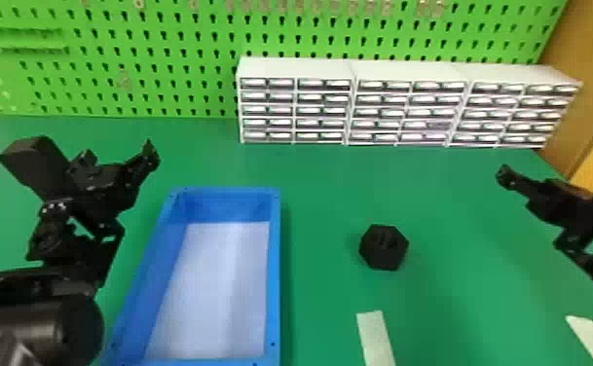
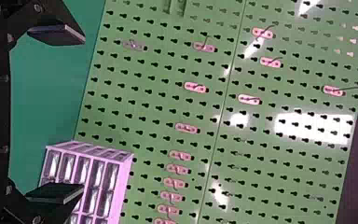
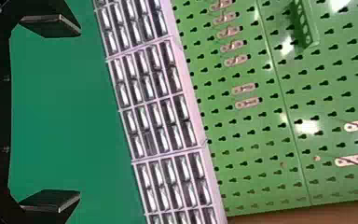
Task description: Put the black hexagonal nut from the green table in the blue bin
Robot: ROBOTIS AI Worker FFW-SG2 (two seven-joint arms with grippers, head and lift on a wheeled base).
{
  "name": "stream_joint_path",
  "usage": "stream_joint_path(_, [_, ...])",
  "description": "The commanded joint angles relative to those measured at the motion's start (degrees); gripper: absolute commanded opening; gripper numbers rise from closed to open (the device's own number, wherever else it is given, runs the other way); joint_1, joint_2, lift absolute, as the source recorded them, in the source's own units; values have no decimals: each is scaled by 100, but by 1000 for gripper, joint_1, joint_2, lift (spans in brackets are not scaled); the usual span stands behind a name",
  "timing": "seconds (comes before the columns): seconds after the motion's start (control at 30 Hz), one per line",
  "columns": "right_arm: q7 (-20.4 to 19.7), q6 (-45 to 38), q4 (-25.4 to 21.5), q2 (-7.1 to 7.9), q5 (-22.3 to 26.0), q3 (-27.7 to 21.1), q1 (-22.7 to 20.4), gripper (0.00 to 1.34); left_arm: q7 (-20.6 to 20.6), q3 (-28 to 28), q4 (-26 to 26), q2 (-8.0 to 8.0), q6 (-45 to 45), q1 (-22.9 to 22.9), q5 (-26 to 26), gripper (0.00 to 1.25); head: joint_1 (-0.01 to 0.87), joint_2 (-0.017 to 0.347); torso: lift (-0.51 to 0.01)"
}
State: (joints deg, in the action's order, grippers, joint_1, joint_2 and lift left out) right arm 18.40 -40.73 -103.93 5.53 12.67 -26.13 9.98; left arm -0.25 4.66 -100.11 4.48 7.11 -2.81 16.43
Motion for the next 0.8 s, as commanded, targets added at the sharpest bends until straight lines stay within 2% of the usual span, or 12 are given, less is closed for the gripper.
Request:
stream_joint_path(0.0, [-3,-1095,-330,255,-107,-15,224,1259,-2,0,0,0,1,0,0,1085,692,9,-97])
stream_joint_path(0.13, [-3,-1886,-541,387,-441,73,444,1259,-2,8,0,0,-8,0,0,1085,692,9,-97])
stream_joint_path(0.33, [-3,-2862,-594,572,-889,425,813,1258,7,8,0,0,-8,0,0,1081,692,9,-97])
stream_joint_path(0.6, [6,-3899,-558,695,-1680,1066,1287,1259,-2,0,0,0,-8,0,0,1081,692,9,-97])
stream_joint_path(0.77, [6,-4277,-339,756,-1803,1356,1498,1259,-2,-9,0,0,-8,0,0,1081,692,9,-97])
